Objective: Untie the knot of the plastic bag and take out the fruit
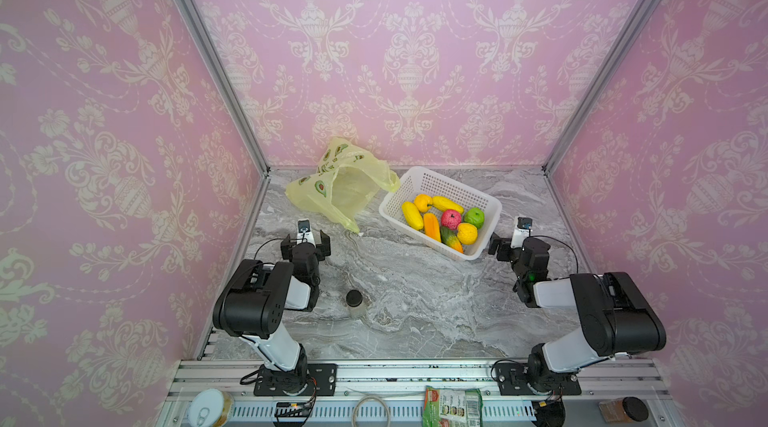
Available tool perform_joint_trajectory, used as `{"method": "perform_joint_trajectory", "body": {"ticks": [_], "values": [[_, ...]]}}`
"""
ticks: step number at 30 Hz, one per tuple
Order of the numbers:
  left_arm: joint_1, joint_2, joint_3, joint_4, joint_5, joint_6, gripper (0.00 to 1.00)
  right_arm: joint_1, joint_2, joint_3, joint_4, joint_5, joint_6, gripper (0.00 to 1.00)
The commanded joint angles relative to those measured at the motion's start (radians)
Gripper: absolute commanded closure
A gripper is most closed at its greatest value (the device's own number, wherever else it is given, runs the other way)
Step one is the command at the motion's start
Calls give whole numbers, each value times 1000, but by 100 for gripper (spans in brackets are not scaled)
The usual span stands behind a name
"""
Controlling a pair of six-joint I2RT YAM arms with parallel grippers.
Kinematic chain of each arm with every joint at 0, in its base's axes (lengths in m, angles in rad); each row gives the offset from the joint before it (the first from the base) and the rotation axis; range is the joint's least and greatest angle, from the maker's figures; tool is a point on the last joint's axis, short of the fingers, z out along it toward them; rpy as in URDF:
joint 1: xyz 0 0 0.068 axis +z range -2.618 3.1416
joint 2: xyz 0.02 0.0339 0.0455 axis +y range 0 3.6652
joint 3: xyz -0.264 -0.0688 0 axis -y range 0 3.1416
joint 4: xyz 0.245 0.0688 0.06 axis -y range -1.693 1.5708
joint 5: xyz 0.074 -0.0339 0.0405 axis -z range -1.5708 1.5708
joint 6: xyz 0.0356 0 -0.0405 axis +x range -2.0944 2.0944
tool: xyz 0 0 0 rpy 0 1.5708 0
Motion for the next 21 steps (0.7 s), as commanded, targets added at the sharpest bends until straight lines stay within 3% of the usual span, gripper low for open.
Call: {"method": "perform_joint_trajectory", "body": {"ticks": [1,21], "values": [[5,-5,3,-18,0,-16,1,4,3,22,8,-17,-13,0],[13,-8,9,-34,12,-22,1,5,4,22,8,-16,-13,0]]}}
